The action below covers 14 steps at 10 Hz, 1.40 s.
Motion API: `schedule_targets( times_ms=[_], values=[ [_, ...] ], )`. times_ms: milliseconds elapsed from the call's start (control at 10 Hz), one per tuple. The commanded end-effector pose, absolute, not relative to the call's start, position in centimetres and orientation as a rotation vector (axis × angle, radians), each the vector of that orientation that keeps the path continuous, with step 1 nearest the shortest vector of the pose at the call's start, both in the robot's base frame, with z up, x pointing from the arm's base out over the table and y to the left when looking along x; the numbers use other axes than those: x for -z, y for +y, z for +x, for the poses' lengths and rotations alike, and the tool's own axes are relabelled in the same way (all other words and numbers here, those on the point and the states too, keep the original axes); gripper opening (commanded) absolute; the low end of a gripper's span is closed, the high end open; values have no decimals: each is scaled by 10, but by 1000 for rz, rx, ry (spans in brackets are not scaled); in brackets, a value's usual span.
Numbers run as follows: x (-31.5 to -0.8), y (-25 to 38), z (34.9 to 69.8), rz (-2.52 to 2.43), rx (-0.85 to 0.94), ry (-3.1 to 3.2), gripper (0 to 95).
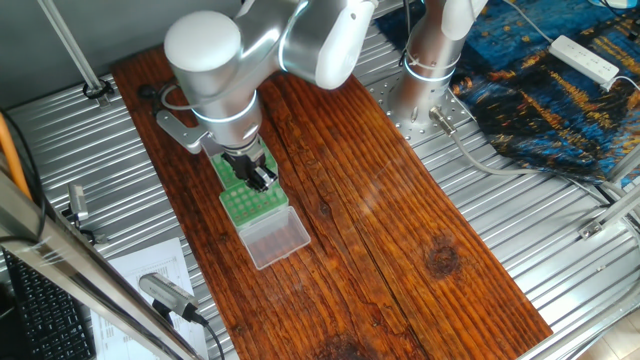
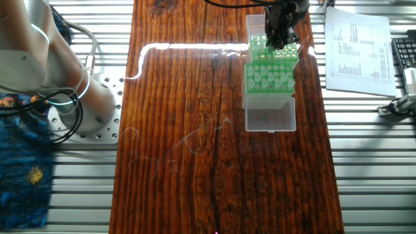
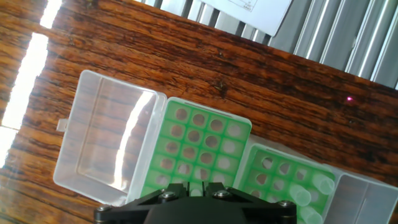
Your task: Transfer all large pipette tips from one holder to another
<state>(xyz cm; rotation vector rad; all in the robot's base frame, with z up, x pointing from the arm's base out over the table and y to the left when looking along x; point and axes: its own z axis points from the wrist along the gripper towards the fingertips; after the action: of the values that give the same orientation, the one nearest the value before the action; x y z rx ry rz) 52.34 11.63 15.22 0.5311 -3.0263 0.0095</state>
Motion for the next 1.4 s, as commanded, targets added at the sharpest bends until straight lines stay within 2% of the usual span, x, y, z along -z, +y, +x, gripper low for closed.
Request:
schedule_targets(
  times_ms=[100, 700, 1400],
  values=[
    [-155, 117, 523, 539, -8, -3023, 0],
    [-173, 119, 527, 566, 3, -3008, 0],
    [-210, 110, 537, 625, 45, -2980, 0]
  ],
)
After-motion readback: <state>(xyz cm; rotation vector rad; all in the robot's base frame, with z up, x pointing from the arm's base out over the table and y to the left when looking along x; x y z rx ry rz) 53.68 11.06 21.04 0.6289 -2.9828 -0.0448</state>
